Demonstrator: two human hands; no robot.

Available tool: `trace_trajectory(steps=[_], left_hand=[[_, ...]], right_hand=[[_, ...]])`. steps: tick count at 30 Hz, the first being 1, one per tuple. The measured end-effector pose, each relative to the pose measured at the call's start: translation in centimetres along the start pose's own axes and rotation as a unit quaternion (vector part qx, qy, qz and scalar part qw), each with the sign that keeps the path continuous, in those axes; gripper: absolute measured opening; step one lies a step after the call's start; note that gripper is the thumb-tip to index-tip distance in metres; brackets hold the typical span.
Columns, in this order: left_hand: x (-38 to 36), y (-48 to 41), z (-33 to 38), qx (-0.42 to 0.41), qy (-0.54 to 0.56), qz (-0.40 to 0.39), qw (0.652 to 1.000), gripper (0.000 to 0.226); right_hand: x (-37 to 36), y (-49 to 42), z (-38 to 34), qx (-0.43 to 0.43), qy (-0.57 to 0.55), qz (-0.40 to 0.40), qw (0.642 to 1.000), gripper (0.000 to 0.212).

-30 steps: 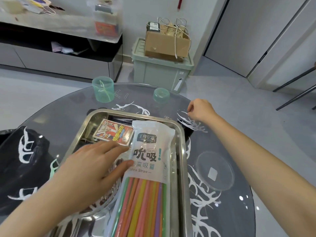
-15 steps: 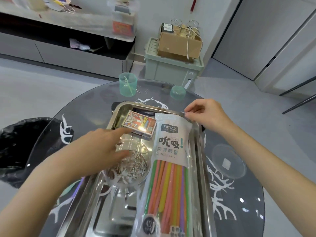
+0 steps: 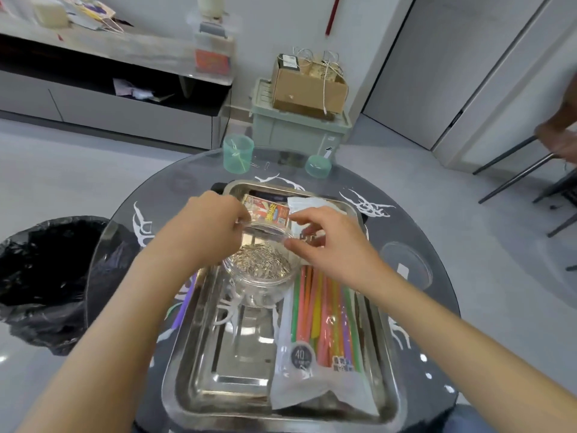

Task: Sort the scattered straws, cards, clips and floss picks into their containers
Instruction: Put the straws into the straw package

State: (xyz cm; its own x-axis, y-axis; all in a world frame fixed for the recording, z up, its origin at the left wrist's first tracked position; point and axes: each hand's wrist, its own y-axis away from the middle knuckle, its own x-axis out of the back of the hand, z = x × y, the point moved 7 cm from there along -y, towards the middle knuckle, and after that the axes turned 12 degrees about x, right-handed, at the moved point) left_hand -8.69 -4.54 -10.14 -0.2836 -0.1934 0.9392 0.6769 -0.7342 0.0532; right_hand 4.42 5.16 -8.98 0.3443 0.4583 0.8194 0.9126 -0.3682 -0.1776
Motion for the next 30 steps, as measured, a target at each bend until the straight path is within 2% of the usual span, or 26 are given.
trace_trajectory(steps=[2,4,7,8,10,12,13,14,16,18,19,21,24,28,30], left_hand=[[0.7,0.2,0.8,-0.012,0.008,0.030,0.999,0.033],[1.2,0.6,1.7,-0.015,0.030,0.074,0.997,0.029],[2.6,0.8,2.2,0.016,0.147,0.140,0.979,0.016],[2.4,0.7,2.2,0.023,0.191,0.119,0.974,0.016],[0.8,0.2,3.1,0.033,0.304,-0.012,0.952,0.029],[-1.4,-0.2,4.5,0.084,0.433,-0.153,0.885,0.033],[-2.1,-0.5,5.0,0.111,0.474,-0.186,0.854,0.030],[-2.5,-0.8,5.5,0.127,0.493,-0.191,0.839,0.027],[-2.9,-2.1,6.8,0.136,0.503,-0.177,0.835,0.021],[-2.7,-3.5,8.1,0.130,0.499,-0.162,0.841,0.019],[-2.5,-4.0,8.6,0.128,0.497,-0.156,0.844,0.019],[-2.7,-5.3,9.3,0.130,0.489,-0.151,0.849,0.021],[-3.4,-6.9,9.6,0.153,0.479,-0.136,0.854,0.024],[-4.3,-8.6,8.6,0.175,0.482,-0.123,0.850,0.026],[-4.5,-9.3,8.0,0.182,0.479,-0.122,0.850,0.026]], right_hand=[[0.3,0.3,0.4,-0.033,-0.010,-0.012,0.999,0.032],[1.6,0.3,0.5,-0.037,-0.010,0.021,0.999,0.024],[4.1,0.5,1.3,-0.043,-0.014,0.086,0.995,0.018],[4.9,0.6,1.7,-0.046,-0.022,0.100,0.994,0.018],[6.7,0.7,2.4,-0.040,-0.023,0.117,0.992,0.019],[8.3,0.6,3.5,-0.026,-0.007,0.126,0.992,0.017],[8.8,0.4,3.9,-0.016,-0.003,0.126,0.992,0.016],[9.2,0.2,4.3,-0.005,0.001,0.125,0.992,0.015],[10.3,-0.6,6.2,0.011,-0.027,0.128,0.991,0.013],[11.0,-1.7,9.8,-0.025,-0.085,0.130,0.988,0.017],[11.1,-2.2,11.8,-0.044,-0.079,0.122,0.988,0.020],[10.4,-3.6,16.1,-0.070,0.020,0.042,0.996,0.021],[8.0,-4.6,20.6,-0.072,0.140,-0.104,0.982,0.024],[7.3,-5.2,22.5,-0.036,0.163,-0.098,0.981,0.030],[6.9,-4.6,22.9,-0.014,0.197,-0.118,0.973,0.024]])
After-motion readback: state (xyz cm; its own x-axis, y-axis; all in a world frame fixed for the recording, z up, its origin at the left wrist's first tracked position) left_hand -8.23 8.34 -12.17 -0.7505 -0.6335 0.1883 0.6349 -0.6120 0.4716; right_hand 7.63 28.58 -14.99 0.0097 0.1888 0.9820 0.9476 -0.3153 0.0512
